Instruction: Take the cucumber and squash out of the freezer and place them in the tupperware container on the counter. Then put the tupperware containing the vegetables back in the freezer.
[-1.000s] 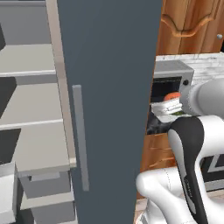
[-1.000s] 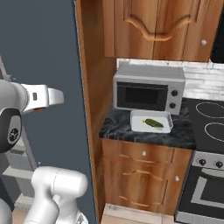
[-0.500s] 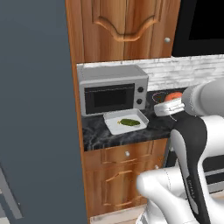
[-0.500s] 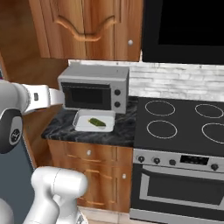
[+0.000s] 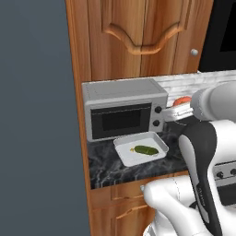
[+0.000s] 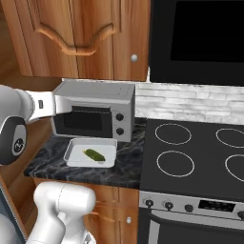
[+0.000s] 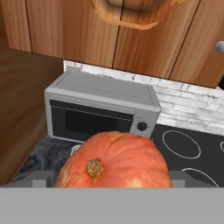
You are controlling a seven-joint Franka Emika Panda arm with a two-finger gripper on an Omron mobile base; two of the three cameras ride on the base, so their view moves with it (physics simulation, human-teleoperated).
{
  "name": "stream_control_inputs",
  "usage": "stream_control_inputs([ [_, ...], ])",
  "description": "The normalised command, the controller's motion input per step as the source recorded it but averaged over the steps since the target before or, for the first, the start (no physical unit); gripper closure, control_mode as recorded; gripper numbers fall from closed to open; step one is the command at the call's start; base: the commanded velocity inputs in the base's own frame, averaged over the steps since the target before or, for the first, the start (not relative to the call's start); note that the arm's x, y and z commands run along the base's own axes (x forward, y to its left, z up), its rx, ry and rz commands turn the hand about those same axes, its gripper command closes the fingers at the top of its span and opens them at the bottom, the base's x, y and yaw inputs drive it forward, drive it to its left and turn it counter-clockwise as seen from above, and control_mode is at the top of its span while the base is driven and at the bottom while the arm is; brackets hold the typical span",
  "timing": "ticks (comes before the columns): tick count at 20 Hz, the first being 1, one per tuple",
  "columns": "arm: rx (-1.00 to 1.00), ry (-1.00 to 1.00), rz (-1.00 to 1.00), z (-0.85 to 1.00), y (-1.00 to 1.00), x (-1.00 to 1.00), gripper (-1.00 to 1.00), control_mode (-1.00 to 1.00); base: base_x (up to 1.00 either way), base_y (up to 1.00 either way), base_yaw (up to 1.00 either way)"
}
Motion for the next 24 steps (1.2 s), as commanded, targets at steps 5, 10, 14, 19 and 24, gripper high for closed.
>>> stream_control_inputs([
  [5, 0.00, 0.00, 0.00, 0.00, 0.00, 0.00, 1.00, 1.00, 0.00, -0.09, 0.00],
  [10, 0.00, 0.00, 0.00, 0.00, 0.00, 0.00, 1.00, 1.00, 0.00, -0.03, 0.00],
  [14, 0.00, 0.20, 0.04, -0.06, -0.01, 0.33, 1.00, -1.00, 0.04, 0.00, 0.00],
  [19, 0.00, 0.24, 0.11, -0.36, -0.05, 0.36, 1.00, -1.00, 0.00, 0.00, 0.00],
  [24, 0.00, 0.11, 0.08, -0.70, 0.00, 0.27, 1.00, -1.00, 0.00, 0.00, 0.00],
])
